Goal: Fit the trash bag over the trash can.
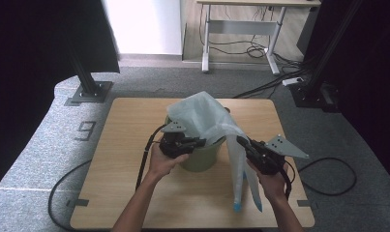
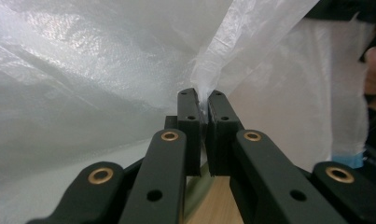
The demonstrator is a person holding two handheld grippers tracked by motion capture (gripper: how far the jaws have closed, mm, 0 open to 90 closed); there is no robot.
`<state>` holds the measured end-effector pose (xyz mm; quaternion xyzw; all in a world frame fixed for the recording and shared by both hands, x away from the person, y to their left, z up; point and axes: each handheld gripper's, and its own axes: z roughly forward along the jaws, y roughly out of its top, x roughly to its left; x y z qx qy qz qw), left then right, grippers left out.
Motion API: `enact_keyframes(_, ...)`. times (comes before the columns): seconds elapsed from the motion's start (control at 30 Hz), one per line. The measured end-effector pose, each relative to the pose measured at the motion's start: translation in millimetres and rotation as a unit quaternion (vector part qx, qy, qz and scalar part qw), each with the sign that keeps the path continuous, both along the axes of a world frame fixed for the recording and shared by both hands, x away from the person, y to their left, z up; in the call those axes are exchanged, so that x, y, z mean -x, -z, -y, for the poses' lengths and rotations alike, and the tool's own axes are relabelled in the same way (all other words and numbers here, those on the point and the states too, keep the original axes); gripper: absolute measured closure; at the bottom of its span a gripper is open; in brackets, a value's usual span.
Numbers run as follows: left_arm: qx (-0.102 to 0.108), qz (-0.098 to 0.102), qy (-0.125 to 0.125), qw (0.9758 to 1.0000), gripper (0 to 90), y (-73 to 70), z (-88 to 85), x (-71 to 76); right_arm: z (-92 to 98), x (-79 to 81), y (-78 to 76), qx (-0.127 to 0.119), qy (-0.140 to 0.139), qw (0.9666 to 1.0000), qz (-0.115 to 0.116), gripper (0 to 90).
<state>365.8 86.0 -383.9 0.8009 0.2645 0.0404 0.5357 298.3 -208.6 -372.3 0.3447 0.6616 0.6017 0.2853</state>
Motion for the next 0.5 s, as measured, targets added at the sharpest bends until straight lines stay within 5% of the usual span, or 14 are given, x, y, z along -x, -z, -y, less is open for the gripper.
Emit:
enact_keyframes(0.27,0.018,0.008,-0.011,0.9997,79.6,-7.2,-2.9,-0.7,0.6,3.3,-3.5,-0.002,-0.001,1.0,0.006,85.6)
enact_keyframes(0.4,0.017,0.035,-0.032,0.9987,55.6,-14.2,-1.0,4.4,3.4,4.0,-3.9,0.001,0.003,1.0,0.008,85.7)
enact_keyframes(0.5,-0.009,0.062,-0.047,0.9969,41.7,-19.4,7.7,10.7,5.0,1.6,-3.4,-0.001,0.006,1.0,0.002,85.7)
